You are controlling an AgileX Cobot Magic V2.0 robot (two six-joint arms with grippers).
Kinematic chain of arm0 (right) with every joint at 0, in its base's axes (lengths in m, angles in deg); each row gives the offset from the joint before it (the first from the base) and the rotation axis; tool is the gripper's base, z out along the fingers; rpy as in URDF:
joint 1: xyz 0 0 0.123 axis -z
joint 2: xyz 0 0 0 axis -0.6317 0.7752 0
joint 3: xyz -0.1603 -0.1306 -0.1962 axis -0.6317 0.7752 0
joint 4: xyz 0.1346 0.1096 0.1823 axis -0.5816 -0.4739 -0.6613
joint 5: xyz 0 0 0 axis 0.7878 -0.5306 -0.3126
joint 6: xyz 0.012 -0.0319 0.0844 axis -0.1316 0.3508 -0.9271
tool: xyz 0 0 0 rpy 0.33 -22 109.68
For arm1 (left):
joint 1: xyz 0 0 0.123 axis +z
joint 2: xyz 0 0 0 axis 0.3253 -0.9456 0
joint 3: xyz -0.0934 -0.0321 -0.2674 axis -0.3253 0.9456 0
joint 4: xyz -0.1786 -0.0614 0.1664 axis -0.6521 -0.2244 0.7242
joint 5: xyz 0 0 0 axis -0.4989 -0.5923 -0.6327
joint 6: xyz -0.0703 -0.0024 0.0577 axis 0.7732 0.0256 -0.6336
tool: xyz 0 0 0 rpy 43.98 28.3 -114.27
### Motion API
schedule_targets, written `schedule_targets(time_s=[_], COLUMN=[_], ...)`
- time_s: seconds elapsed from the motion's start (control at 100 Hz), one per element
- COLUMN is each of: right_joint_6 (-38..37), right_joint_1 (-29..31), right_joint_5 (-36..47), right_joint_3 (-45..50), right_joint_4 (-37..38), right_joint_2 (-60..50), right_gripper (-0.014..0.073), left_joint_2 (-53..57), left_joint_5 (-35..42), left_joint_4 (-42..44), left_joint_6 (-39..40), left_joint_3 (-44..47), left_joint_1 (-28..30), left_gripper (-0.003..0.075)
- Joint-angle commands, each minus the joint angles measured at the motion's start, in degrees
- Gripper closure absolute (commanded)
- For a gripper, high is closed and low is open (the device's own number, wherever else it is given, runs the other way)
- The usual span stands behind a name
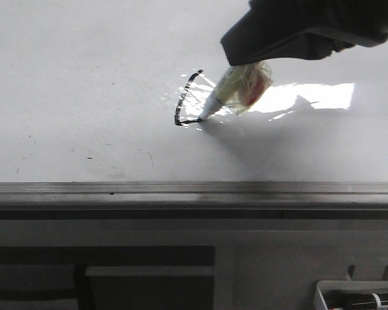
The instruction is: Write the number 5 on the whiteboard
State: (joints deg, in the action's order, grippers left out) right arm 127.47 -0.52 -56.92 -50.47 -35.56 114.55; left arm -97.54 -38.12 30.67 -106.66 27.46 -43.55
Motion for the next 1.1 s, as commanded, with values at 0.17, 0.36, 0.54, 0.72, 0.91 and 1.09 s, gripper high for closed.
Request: schedule_targets(time_s=[0.17,0.36,0.54,0.72,0.91,1.09], right_joint_6=[0.55,0.55,0.55,0.65,0.65,0.65], right_joint_1=[0.74,-1.25,-3.12,-3.22,-3.22,-1.31], right_joint_5=[2.46,-1.52,-1.52,-3.95,2.24,3.78], right_joint_3=[2.29,1.7,-2.15,-6.75,-7.46,-7.46], right_joint_4=[-7.91,-7.91,-7.69,-6.49,-4.71,-5.1], right_joint_2=[-1.2,3.38,5.2,-0.24,-4.35,-3.54], right_gripper=[0.0641,0.0641,0.0641,0.0641,0.0641,0.0641], left_joint_2=[-0.25,-0.25,-0.25,-0.25,-0.25,-0.25], left_joint_5=[2.91,2.91,2.91,2.91,2.91,2.91], left_joint_4=[-1.63,-1.63,-1.63,-1.63,-1.63,-1.63], left_joint_6=[0.58,0.58,0.58,0.58,0.58,0.58], left_joint_3=[-1.43,-1.43,-1.43,-1.43,-1.43,-1.43], left_joint_1=[0.16,0.16,0.16,0.16,0.16,0.16], left_gripper=[0.0741,0.0741,0.0741,0.0741,0.0741,0.0741])
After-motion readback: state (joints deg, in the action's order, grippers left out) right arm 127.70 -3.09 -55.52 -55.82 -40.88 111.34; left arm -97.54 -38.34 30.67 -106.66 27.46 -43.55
